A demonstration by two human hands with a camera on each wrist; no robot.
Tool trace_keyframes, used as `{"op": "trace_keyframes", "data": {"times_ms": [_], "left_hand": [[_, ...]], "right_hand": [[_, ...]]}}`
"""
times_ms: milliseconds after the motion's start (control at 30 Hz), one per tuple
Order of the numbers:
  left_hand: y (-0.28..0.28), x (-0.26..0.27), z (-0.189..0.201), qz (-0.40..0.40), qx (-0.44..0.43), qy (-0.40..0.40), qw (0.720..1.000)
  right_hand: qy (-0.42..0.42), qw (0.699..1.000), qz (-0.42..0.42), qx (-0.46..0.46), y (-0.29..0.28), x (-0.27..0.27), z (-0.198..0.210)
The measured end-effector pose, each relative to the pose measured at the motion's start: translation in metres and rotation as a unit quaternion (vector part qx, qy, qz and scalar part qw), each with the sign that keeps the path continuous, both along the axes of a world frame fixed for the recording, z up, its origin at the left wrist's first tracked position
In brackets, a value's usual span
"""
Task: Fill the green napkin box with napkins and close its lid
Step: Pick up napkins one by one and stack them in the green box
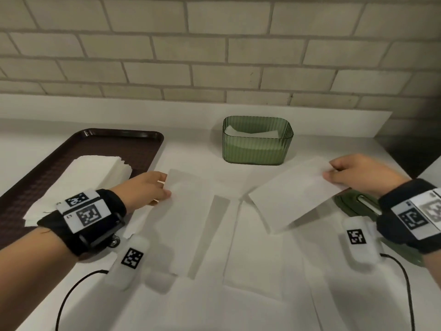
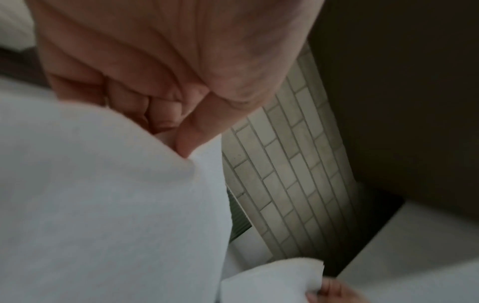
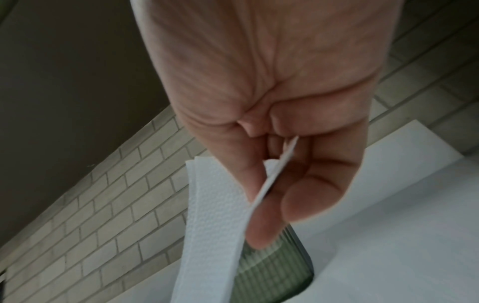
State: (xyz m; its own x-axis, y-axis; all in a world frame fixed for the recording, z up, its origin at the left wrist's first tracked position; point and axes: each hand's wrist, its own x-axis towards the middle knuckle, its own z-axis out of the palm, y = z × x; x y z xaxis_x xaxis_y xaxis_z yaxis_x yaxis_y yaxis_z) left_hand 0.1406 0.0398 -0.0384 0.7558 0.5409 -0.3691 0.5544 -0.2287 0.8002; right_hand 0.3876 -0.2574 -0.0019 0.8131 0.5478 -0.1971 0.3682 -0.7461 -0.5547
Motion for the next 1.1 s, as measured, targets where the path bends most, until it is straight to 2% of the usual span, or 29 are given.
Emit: {"op": "trace_keyframes", "data": {"times_ms": [100,200,300,433,533,600,667,733,767,900,1100], "left_hand": [[-0.004,0.011,-0.005,0.030,-0.119,-0.003,0.992],[-0.004,0.024,-0.020,0.066,-0.241,-0.017,0.968],[-0.003,0.040,-0.029,0.114,-0.282,-0.036,0.952],[-0.008,0.061,-0.032,0.117,-0.279,-0.010,0.953],[-0.011,0.069,-0.031,0.075,-0.185,0.059,0.978],[-0.005,0.073,-0.028,-0.002,-0.032,0.144,0.989],[0.007,0.078,-0.023,-0.082,0.147,0.223,0.960],[0.016,0.088,-0.016,-0.110,0.254,0.236,0.931],[0.018,0.095,-0.013,-0.115,0.268,0.218,0.931],[0.011,0.126,-0.017,-0.174,0.230,0.160,0.944],[-0.003,0.156,-0.038,-0.264,0.277,0.193,0.903]], "right_hand": [[0.007,1.000,-0.017,0.002,-0.003,0.001,-0.004],[0.016,0.999,-0.024,0.012,-0.004,-0.002,-0.006],[0.011,0.999,-0.025,0.017,-0.005,-0.004,-0.008],[0.022,0.999,-0.026,0.033,-0.008,-0.004,-0.006],[0.014,0.999,-0.027,0.044,-0.012,-0.003,-0.005],[0.005,0.998,-0.029,0.047,-0.015,-0.003,-0.003],[-0.005,0.998,-0.040,0.054,-0.019,-0.002,-0.001],[-0.019,0.996,-0.051,0.064,-0.023,-0.001,0.003],[-0.023,0.996,-0.055,0.070,-0.024,0.000,0.004],[-0.039,0.992,-0.074,0.090,-0.024,0.001,0.009],[-0.017,0.986,-0.098,0.131,-0.017,0.004,0.019]]}}
